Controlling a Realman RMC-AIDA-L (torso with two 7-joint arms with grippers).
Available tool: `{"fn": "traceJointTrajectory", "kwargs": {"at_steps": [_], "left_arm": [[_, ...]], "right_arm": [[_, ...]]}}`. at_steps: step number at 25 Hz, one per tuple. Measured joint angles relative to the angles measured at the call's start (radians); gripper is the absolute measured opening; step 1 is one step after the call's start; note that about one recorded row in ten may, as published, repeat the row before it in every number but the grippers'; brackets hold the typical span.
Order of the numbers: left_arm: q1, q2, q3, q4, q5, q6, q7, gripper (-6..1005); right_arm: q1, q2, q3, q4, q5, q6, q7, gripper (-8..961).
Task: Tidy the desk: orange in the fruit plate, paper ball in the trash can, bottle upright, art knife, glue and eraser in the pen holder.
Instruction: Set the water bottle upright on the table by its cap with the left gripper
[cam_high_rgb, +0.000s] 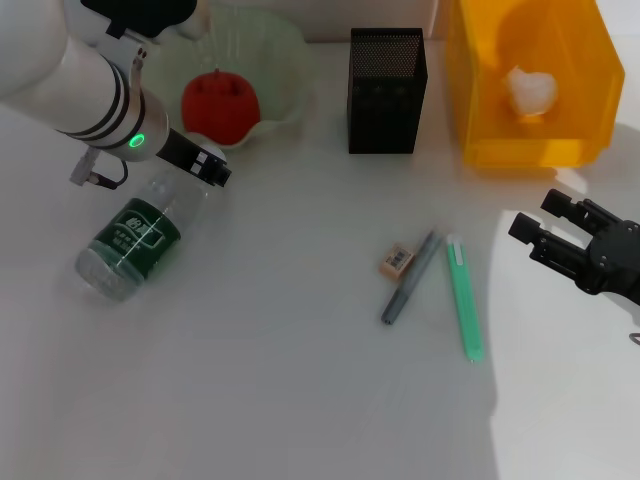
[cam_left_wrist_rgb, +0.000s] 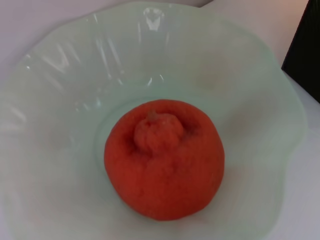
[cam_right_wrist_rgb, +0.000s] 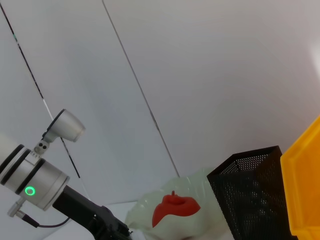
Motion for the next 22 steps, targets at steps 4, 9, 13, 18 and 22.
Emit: {"fn": "traceJointTrajectory", "kwargs": {"at_steps": [4, 9, 13, 18, 22], "left_arm": [[0.01, 0.001, 0.005, 0.028, 0.0, 0.031, 0.001, 432], [0.059, 0.005, 0.001, 0.196, -0.024, 0.209, 0.044, 436], [0.101, 0.009, -0.014, 0.304, -0.132, 0.272, 0.101, 439], [0.161, 0.011, -0.077, 0.392, -0.325, 0.295, 0.22, 443], [0.187, 0.011, -0.121, 0.398, -0.415, 0.303, 0.307, 447]], "right_arm": [[0.002, 0.0, 0.0, 0.0, 0.0, 0.007, 0.0, 767], [0.006, 0.0, 0.0, 0.0, 0.0, 0.01, 0.0, 767], [0.016, 0.0, 0.0, 0.0, 0.001, 0.022, 0.0, 767], [0.029, 0.0, 0.0, 0.0, 0.0, 0.028, 0.0, 767], [0.03, 0.0, 0.0, 0.0, 0.0, 0.028, 0.0, 767]]}}
